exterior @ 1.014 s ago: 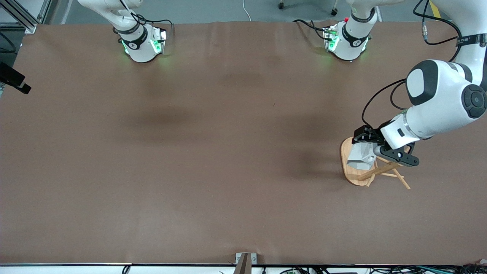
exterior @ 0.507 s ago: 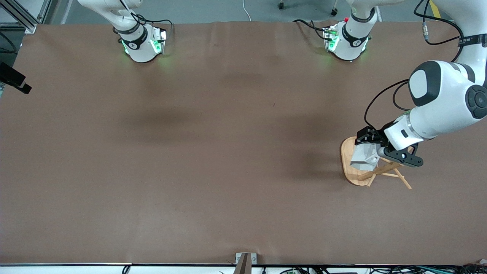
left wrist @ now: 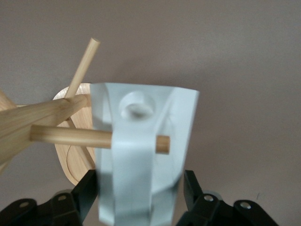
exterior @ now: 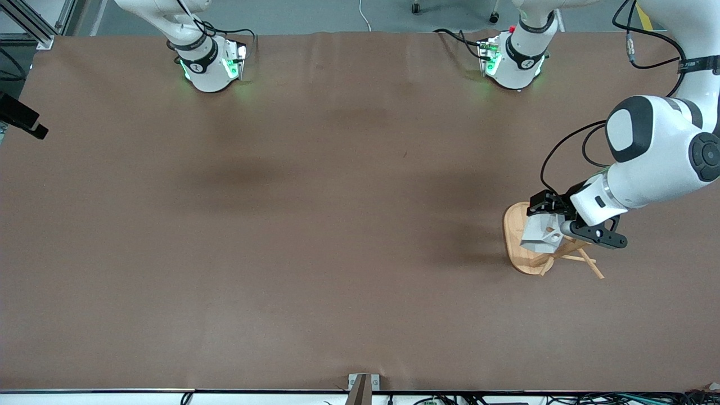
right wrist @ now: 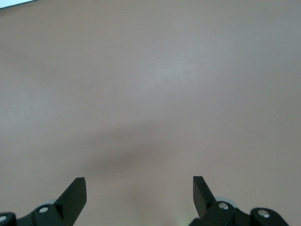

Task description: Hang cup on rack

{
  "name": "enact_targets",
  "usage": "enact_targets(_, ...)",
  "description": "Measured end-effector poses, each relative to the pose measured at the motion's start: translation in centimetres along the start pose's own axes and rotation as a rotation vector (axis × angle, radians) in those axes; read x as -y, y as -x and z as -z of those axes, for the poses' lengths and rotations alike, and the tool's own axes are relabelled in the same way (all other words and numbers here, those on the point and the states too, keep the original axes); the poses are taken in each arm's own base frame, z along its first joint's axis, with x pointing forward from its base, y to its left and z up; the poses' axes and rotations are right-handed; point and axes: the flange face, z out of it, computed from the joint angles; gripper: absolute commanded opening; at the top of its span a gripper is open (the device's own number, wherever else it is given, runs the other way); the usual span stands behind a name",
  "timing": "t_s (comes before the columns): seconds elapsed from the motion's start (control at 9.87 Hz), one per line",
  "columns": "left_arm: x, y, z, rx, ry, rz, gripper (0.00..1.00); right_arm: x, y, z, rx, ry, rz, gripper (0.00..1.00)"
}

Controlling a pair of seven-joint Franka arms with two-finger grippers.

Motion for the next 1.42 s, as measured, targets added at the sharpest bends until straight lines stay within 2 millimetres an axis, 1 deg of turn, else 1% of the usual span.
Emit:
enact_targets(0.3,0.0,-0.2,0.3,-0.014,-0.003,0.006,1.00,0.0,0.0,0.0,0.000,0.000,0.000,1.00)
enact_targets(0.41,-0.1,-0.4,1.2,-0.031,-0.006,0.015,1.00,0.0,0.0,0.0,0.001,0.000,-0.001,1.00)
enact_targets(0.51,-0.3,-0.5,2.7,-0.039,-0.006,0.030,1.00,0.0,0.0,0.0,0.001,0.000,-0.001,1.00)
enact_targets(0.61,-1.0,-0.2,4.9,-0.028,-0.003,0.054,1.00,0.0,0.0,0.0,0.002,0.000,-0.001,1.00)
enact_targets(0.81,-3.0,1.1,10.6,-0.015,-0.045,0.083,1.00,-0.1,0.0,-0.1,0.004,0.001,-0.002,1.00)
enact_targets(0.91,-4.0,1.9,13.6,-0.023,-0.119,0.062,1.00,-0.1,0.0,-0.1,0.006,0.001,-0.002,1.00)
enact_targets(1.11,-6.2,3.4,18.7,-0.017,-0.237,0.013,1.00,-0.2,0.0,-0.1,0.008,0.001,-0.003,1.00)
enact_targets(1.22,-7.1,4.0,20.6,-0.008,-0.249,0.008,1.00,-0.2,0.0,-0.1,0.008,0.001,-0.004,1.00)
enact_targets(1.32,-7.2,4.5,22.1,-0.010,-0.251,0.025,1.00,-0.2,0.0,-0.1,0.009,0.001,-0.004,1.00)
enact_targets(1.42,-6.6,4.9,23.1,-0.021,-0.254,0.050,1.00,-0.2,0.0,-0.2,0.010,0.001,-0.003,1.00)
